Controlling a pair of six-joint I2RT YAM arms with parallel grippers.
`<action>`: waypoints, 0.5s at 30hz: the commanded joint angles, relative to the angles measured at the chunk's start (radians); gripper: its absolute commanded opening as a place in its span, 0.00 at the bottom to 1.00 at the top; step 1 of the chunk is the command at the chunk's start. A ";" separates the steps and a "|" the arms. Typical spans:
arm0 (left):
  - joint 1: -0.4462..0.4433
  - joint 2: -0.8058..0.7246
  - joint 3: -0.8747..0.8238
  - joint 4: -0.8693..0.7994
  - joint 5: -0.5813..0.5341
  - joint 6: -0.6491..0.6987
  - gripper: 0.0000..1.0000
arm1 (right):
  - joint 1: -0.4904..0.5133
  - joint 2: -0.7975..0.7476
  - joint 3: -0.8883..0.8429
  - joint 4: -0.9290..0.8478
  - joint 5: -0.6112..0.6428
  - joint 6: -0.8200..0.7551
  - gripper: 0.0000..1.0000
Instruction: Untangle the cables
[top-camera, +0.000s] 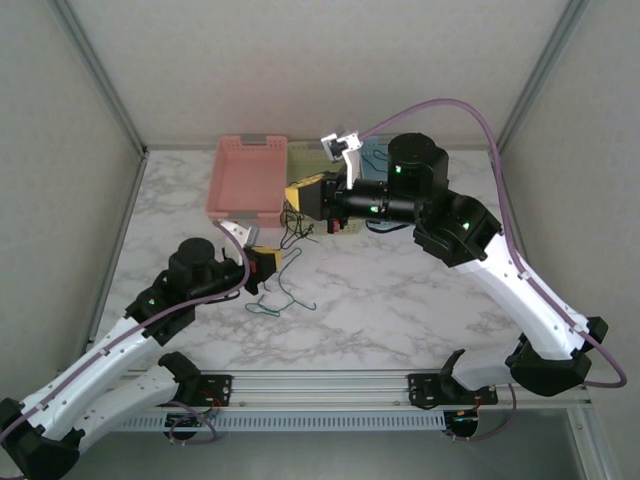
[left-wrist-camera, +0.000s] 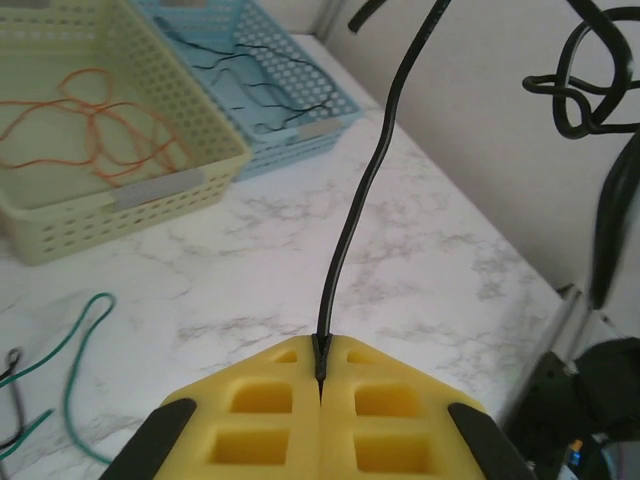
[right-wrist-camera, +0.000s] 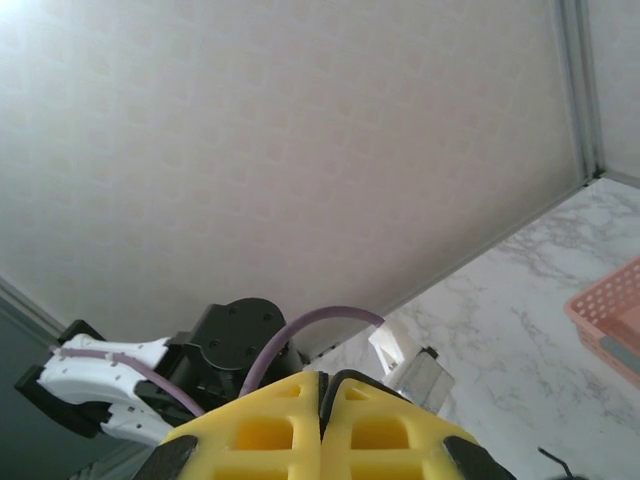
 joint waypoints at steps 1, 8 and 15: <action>-0.003 -0.015 0.060 -0.148 -0.230 0.023 0.00 | -0.003 -0.041 0.051 -0.082 0.188 -0.124 0.00; 0.006 -0.059 0.184 -0.434 -0.554 0.061 0.00 | -0.014 -0.115 0.025 -0.202 0.827 -0.380 0.00; 0.045 -0.158 0.260 -0.619 -0.802 0.111 0.00 | -0.219 -0.197 -0.133 -0.196 1.085 -0.450 0.00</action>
